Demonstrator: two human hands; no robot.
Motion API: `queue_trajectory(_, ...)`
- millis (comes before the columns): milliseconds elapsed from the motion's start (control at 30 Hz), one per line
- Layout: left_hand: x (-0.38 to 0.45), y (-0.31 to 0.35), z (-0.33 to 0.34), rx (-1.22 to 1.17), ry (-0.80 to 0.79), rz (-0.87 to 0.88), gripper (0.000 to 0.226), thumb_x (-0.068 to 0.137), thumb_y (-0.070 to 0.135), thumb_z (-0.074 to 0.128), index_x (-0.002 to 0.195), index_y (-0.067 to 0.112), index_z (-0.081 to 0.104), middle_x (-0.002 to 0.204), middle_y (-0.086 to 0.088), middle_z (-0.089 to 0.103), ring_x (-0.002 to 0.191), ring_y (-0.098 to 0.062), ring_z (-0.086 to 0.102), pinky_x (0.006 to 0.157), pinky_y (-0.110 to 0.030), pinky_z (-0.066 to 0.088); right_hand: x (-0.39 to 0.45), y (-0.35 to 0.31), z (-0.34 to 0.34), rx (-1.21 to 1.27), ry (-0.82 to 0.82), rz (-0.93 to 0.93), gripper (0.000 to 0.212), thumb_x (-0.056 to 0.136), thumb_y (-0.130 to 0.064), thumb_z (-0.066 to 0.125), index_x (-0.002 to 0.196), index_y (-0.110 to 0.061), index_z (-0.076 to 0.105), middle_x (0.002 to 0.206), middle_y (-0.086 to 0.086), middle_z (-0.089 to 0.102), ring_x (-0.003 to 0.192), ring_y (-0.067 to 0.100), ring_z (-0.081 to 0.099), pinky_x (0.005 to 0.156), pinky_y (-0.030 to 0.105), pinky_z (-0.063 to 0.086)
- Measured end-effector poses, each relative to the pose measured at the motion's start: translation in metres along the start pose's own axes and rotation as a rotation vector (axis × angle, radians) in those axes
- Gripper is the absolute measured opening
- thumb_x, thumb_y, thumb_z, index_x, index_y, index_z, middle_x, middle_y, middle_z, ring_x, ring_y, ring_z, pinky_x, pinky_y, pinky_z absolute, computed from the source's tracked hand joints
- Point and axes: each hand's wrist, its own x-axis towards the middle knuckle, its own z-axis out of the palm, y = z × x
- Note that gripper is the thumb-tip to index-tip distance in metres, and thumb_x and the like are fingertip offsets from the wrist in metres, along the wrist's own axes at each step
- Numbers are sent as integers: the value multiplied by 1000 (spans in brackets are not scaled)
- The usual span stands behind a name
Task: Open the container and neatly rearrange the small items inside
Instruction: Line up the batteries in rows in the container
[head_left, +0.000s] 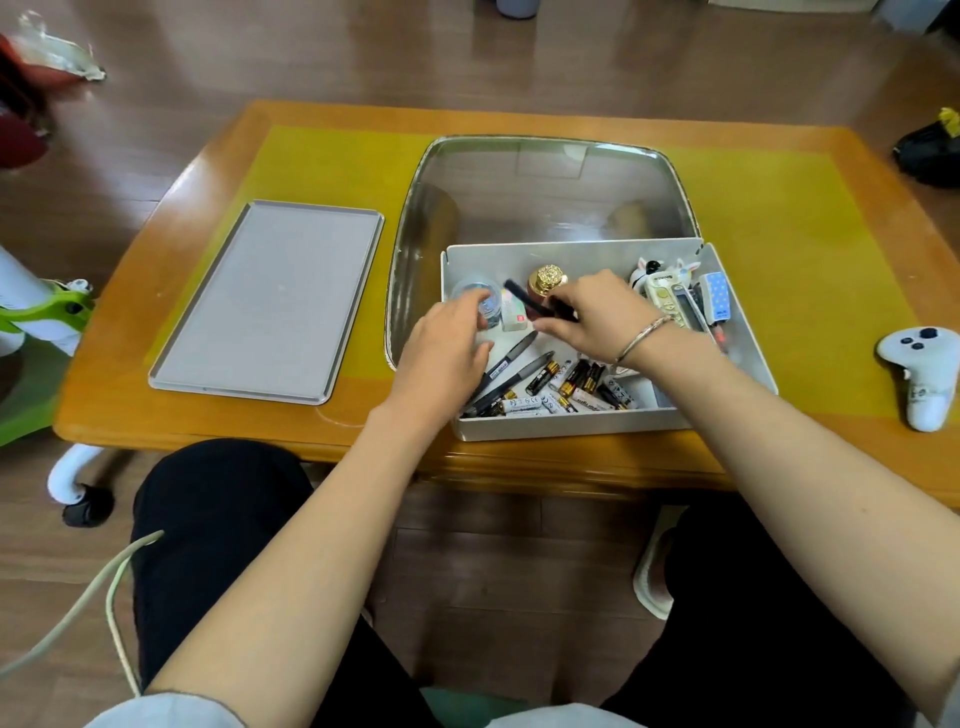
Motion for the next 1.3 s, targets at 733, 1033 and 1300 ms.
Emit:
queue_trajectory(733, 39, 21, 33, 288, -601, -101, 16, 86, 16, 61, 92, 2, 63, 76, -8, 54, 74, -26, 55, 59, -29, 40, -29, 27, -7, 490, 373, 317, 42, 87, -34, 63, 59, -5, 55, 56, 11, 56, 54, 20, 51, 53, 29, 37)
queue_trajectory(1033, 45, 32, 13, -231, -293, -131, 30, 91, 22, 63, 68, 20, 44, 64, 3, 46, 60, -12, 43, 55, -24, 35, -30, 33, 1, 580, 252, 420, 46, 88, -35, 61, 51, -13, 44, 48, 2, 40, 50, 14, 38, 51, 27, 28)
queue_trajectory(1300, 50, 59, 6, -762, -201, -224, 9, 92, 13, 62, 84, 11, 58, 75, -9, 62, 67, -14, 60, 57, -20, 51, -35, 21, -2, 588, 117, 246, 50, 86, -31, 67, 46, -19, 39, 46, 2, 34, 46, 14, 31, 51, 28, 26)
